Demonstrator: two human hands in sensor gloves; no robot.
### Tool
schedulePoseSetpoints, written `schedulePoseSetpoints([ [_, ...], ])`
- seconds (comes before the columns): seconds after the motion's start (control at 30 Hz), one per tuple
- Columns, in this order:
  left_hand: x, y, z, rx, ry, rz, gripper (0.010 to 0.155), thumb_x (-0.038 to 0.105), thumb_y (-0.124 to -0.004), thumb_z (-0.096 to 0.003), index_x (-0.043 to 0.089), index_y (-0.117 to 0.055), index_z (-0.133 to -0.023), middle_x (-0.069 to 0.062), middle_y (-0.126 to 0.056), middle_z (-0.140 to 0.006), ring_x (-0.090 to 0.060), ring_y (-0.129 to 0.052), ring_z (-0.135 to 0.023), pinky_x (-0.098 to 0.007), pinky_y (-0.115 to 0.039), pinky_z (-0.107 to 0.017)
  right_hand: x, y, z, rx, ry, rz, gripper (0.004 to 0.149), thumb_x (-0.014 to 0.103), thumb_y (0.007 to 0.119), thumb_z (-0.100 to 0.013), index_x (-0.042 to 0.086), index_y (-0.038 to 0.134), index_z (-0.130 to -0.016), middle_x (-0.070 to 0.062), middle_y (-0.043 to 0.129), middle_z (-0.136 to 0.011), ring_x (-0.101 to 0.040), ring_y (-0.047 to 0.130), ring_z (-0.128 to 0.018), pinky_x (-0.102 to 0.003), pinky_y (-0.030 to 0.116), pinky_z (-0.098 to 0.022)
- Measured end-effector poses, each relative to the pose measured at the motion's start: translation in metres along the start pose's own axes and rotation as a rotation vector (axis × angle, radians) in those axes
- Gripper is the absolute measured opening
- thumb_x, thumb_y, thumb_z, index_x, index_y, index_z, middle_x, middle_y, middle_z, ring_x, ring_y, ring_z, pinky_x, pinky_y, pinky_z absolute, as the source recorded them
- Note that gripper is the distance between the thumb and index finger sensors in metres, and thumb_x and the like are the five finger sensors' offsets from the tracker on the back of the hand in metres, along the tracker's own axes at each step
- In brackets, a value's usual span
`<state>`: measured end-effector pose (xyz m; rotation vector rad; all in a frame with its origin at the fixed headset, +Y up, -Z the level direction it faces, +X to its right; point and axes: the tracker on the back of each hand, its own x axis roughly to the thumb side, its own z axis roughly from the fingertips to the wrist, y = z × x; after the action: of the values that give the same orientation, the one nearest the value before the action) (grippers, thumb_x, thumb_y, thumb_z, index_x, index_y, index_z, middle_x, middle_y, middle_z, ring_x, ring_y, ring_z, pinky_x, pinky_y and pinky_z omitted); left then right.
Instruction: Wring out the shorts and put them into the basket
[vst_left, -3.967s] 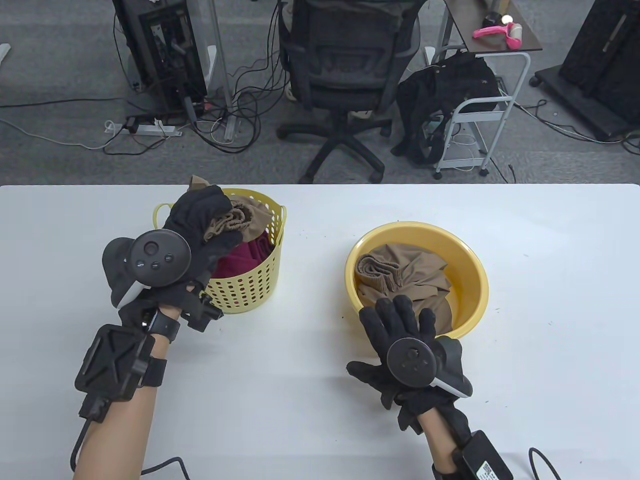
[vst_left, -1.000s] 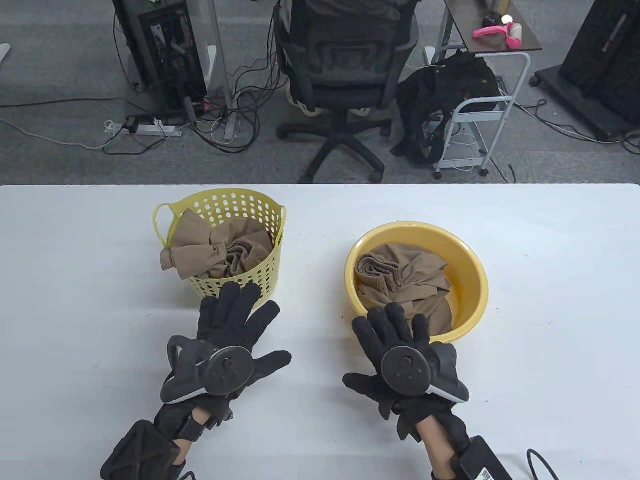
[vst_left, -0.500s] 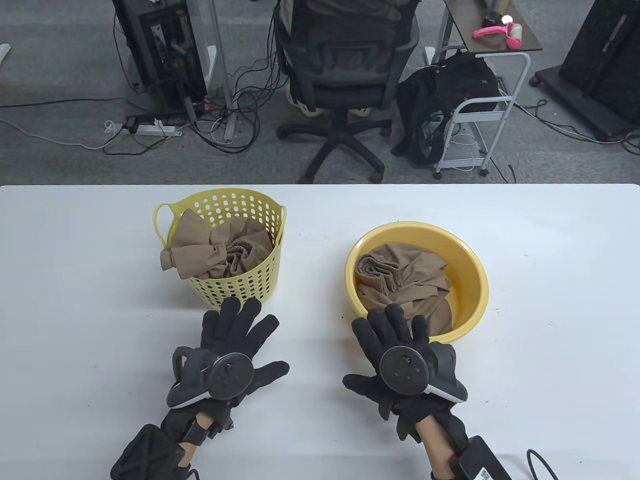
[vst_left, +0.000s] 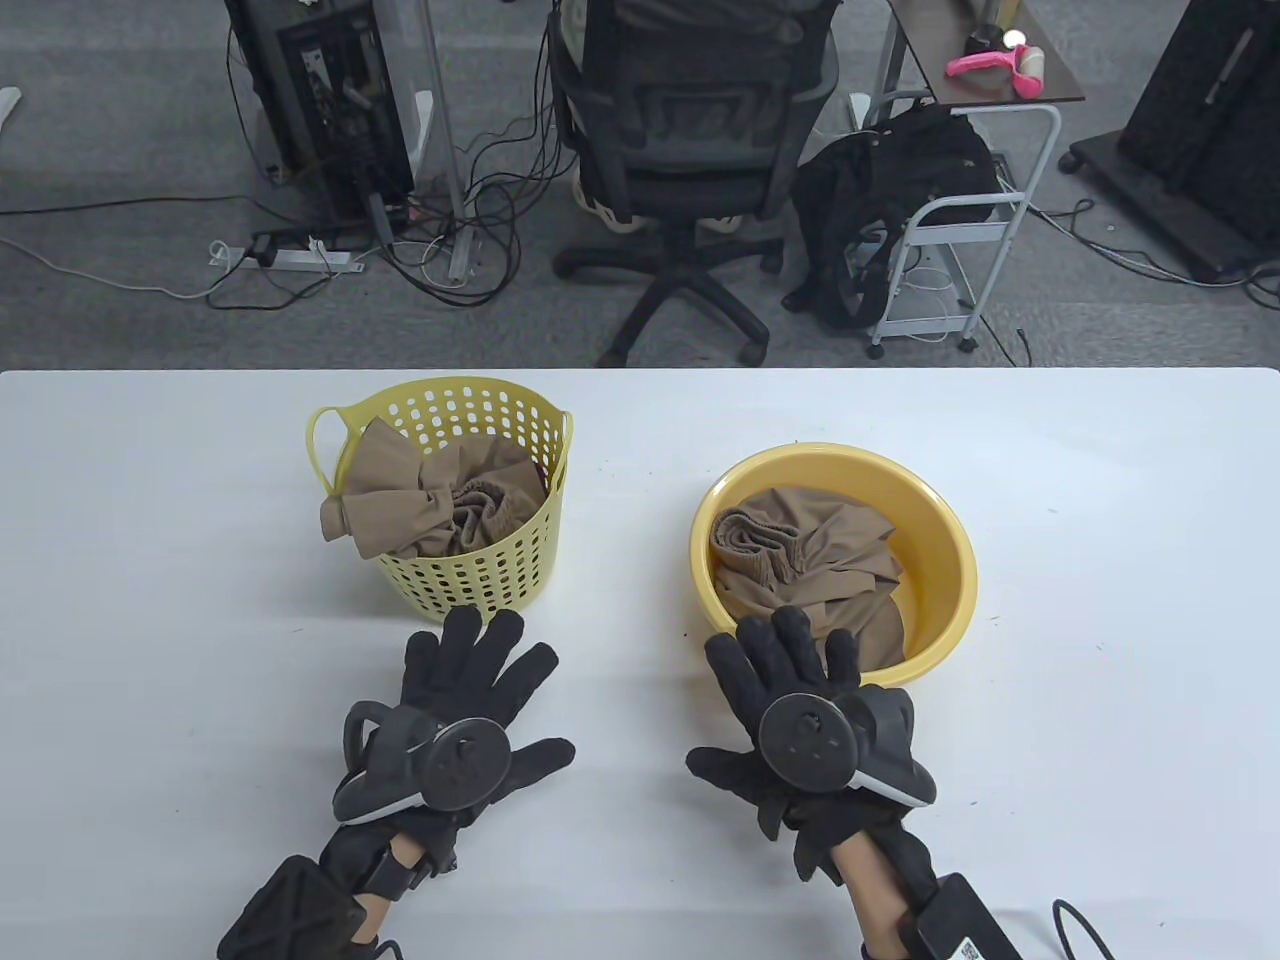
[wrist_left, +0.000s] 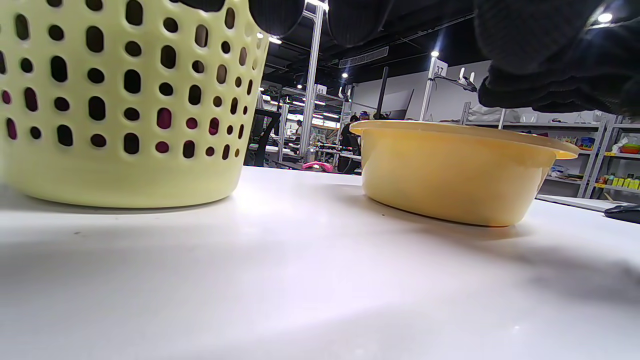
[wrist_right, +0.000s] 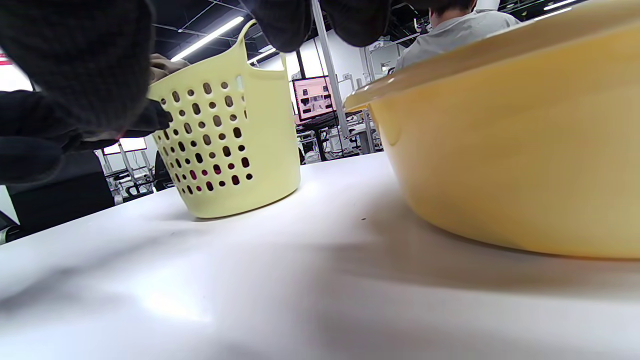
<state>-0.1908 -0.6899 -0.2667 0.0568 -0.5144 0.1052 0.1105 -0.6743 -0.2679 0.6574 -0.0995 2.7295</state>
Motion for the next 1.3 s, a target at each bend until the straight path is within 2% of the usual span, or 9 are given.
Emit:
schedulePoseSetpoints([
  [0.37, -0.003, 0.0, 0.002, -0.006, 0.005, 0.013, 0.084, 0.07, -0.073, -0.0496, 0.026, -0.044, -0.115, -0.021, -0.035, -0.127, -0.062, -0.034, -0.111, -0.078, -0.03, -0.067, -0.012, -0.022, -0.017, -0.006, 0.027, -0.022, 0.097, 0.067, 0.081, -0.046, 0.01, 0.041, -0.113, -0.03, 0.033, -0.113, -0.059, 0.027, -0.102, -0.081, 0.029, -0.063],
  [0.53, -0.006, 0.001, 0.003, -0.001, 0.016, 0.009, 0.084, 0.07, -0.073, -0.0495, 0.026, -0.044, -0.115, -0.021, -0.035, -0.127, -0.062, -0.034, -0.112, -0.078, -0.03, -0.067, -0.018, -0.031, -0.036, 0.058, 0.051, 0.05, 0.097, 0.067, 0.079, -0.046, 0.009, 0.039, -0.113, -0.03, 0.033, -0.112, -0.059, 0.027, -0.101, -0.081, 0.03, -0.064],
  [0.77, -0.006, 0.004, 0.004, 0.011, 0.004, 0.015, 0.084, 0.07, -0.073, -0.0495, 0.026, -0.045, -0.115, -0.021, -0.035, -0.127, -0.062, -0.034, -0.112, -0.078, -0.03, -0.067, -0.03, -0.044, -0.068, 0.098, 0.105, 0.053, 0.096, 0.067, 0.079, -0.047, 0.009, 0.038, -0.113, -0.031, 0.032, -0.112, -0.06, 0.027, -0.101, -0.081, 0.031, -0.064],
  [1.07, -0.004, 0.006, 0.005, 0.016, -0.004, -0.001, 0.084, 0.07, -0.073, -0.0496, 0.026, -0.043, -0.115, -0.021, -0.034, -0.127, -0.062, -0.034, -0.112, -0.078, -0.03, -0.067, -0.049, -0.048, -0.111, 0.185, 0.203, 0.103, 0.097, 0.064, 0.081, -0.046, 0.008, 0.038, -0.112, -0.031, 0.031, -0.112, -0.06, 0.03, -0.101, -0.079, 0.037, -0.065],
  [1.3, -0.005, 0.007, 0.006, 0.01, 0.002, 0.001, 0.084, 0.07, -0.073, -0.0495, 0.027, -0.043, -0.115, -0.02, -0.034, -0.127, -0.062, -0.033, -0.112, -0.078, -0.03, -0.067, -0.064, -0.04, -0.136, 0.281, 0.274, 0.121, 0.098, 0.062, 0.085, -0.045, 0.007, 0.039, -0.112, -0.031, 0.034, -0.111, -0.06, 0.036, -0.1, -0.075, 0.045, -0.066],
])
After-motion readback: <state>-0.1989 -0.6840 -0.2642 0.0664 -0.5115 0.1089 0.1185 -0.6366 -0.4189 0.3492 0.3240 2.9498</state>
